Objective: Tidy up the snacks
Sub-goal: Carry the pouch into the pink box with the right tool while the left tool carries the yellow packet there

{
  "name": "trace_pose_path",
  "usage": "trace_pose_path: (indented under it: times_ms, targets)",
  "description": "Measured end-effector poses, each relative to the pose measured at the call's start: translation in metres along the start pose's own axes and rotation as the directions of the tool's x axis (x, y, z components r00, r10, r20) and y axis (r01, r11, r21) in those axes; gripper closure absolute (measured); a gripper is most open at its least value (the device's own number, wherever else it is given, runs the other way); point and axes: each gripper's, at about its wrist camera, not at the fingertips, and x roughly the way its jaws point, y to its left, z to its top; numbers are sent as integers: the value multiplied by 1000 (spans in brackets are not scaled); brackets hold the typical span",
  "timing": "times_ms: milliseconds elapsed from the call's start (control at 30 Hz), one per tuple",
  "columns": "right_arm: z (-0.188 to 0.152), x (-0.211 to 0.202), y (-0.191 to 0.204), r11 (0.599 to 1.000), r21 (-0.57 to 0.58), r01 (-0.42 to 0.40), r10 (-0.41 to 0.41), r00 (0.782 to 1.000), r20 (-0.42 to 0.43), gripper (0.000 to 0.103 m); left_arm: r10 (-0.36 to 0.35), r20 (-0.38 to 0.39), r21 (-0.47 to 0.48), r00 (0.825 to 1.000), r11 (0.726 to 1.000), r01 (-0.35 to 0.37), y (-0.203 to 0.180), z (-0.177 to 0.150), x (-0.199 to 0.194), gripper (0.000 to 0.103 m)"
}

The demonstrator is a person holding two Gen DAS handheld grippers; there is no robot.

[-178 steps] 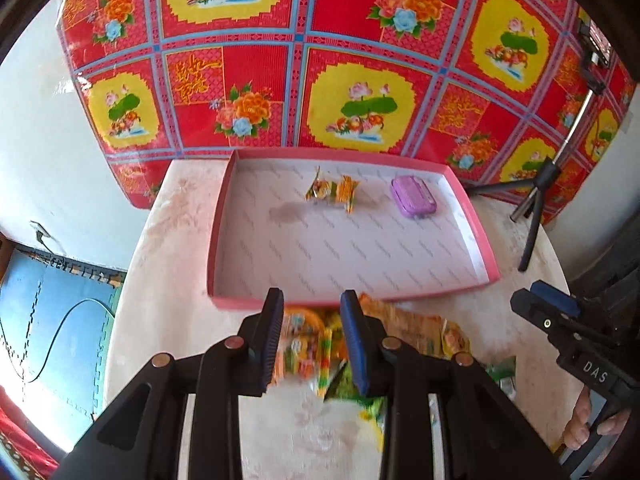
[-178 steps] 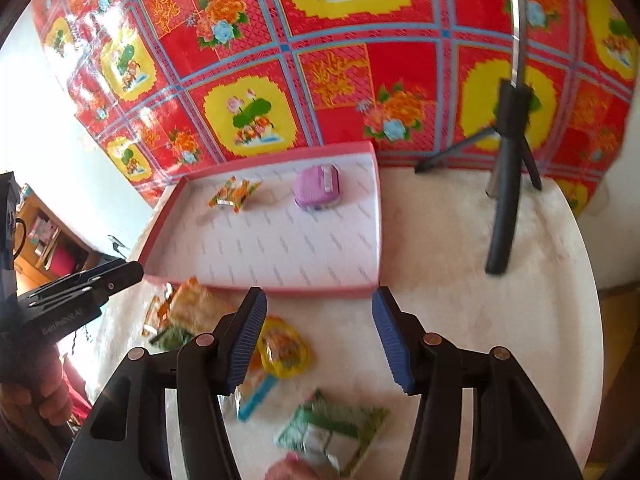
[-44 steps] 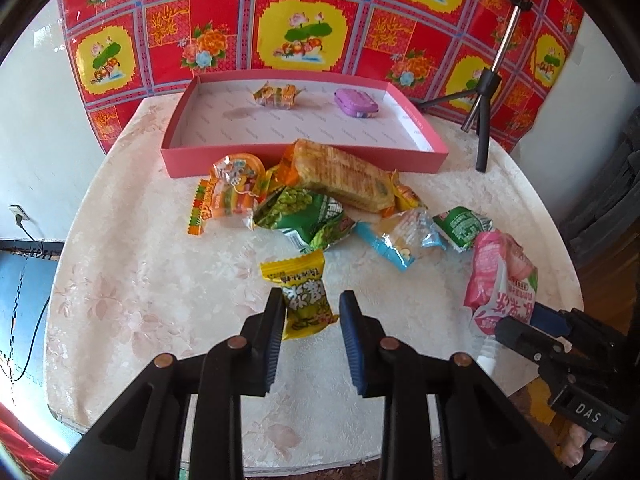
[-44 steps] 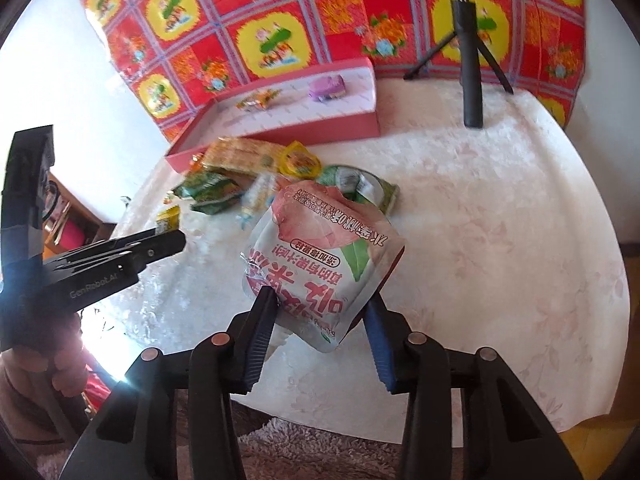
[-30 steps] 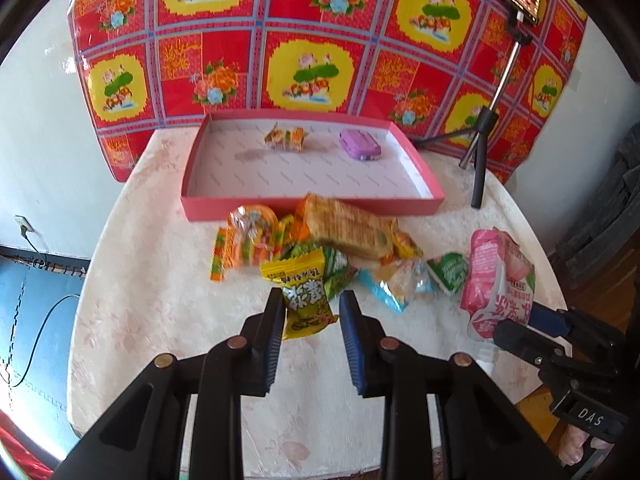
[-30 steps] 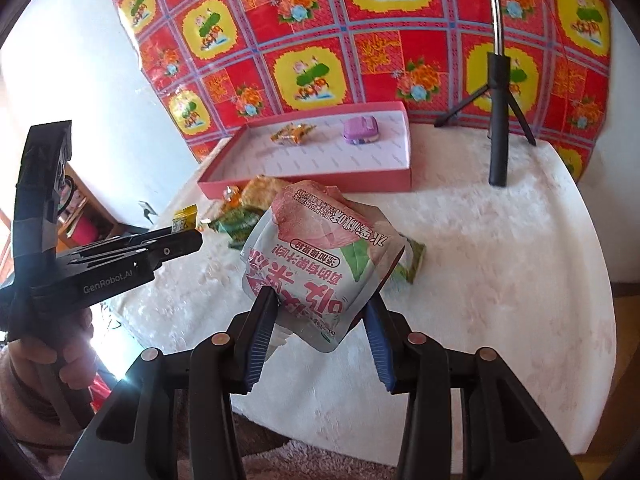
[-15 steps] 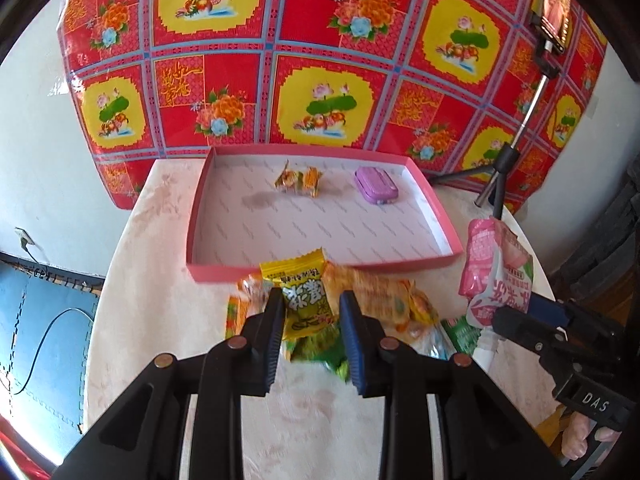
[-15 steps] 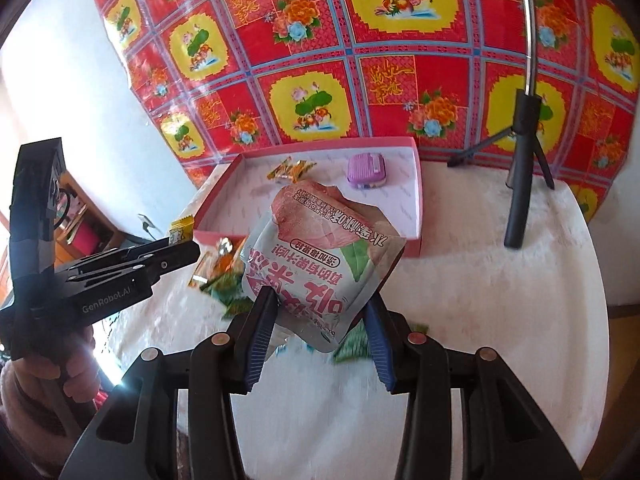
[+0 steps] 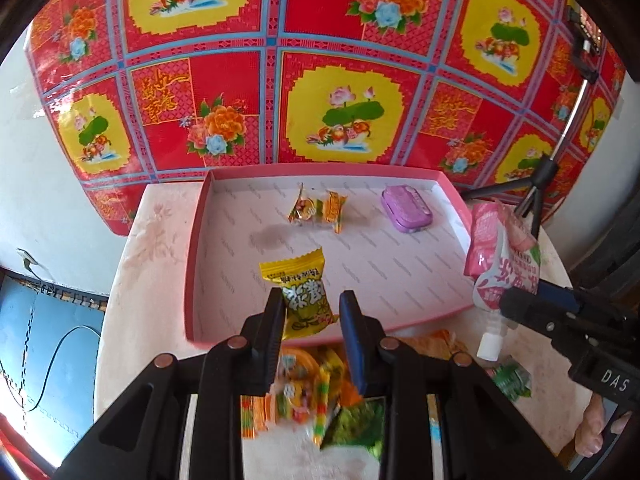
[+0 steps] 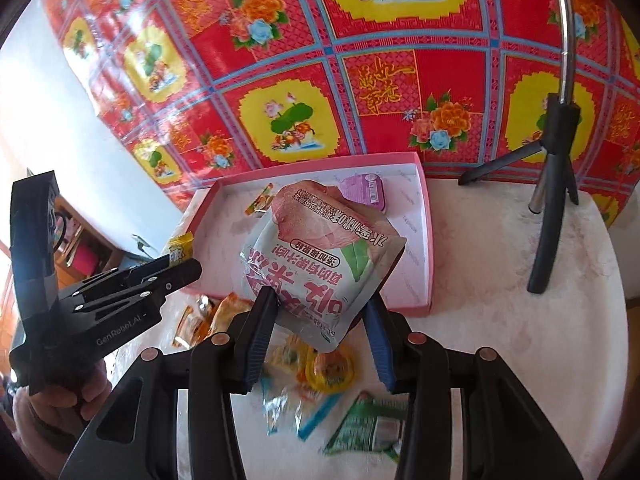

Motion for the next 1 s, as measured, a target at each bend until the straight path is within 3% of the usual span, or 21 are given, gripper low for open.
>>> trace_pose_path:
  times_ms: [400,833,933,1000]
  targets:
    - [12,44,-13,999,12,39,-38,998,-58,58,-24,-64,17,998,1000,25,3,16,52,74]
    - [23,68,-17,998,1,58,-57,996,-71,62,6,-89,-13,996,1000,-7,7,23,87,74]
    - [22,77,-17,999,7,32,-31,995,-93,62,20,-80,-7,997,1000,-21,4,24,90,73]
    - [22,82,-16,998,-12,62,-63,994,-91,64,28,-75,-9,997,1000,-29,1,26,96,73]
